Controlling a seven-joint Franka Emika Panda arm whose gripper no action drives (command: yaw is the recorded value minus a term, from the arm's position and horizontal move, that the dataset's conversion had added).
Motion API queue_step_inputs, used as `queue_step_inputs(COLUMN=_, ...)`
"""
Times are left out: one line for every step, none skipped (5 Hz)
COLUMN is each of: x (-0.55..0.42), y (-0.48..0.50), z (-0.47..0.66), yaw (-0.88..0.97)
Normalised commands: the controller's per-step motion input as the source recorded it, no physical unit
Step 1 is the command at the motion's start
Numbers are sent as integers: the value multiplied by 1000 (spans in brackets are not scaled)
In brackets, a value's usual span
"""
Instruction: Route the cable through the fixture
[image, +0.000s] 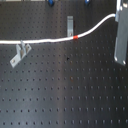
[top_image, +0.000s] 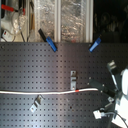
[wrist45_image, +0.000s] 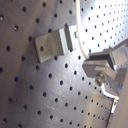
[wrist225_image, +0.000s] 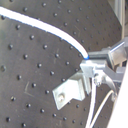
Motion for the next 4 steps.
queue_step_inputs(x=-196, y=84, z=415, yaw=-503)
queue_step_inputs(x=-3, y=-11, z=0, yaw=0)
queue_step_inputs(x=161, y=108, z=-4, yaw=-254)
queue_step_inputs(x=65, y=97, z=-1, yaw=-331)
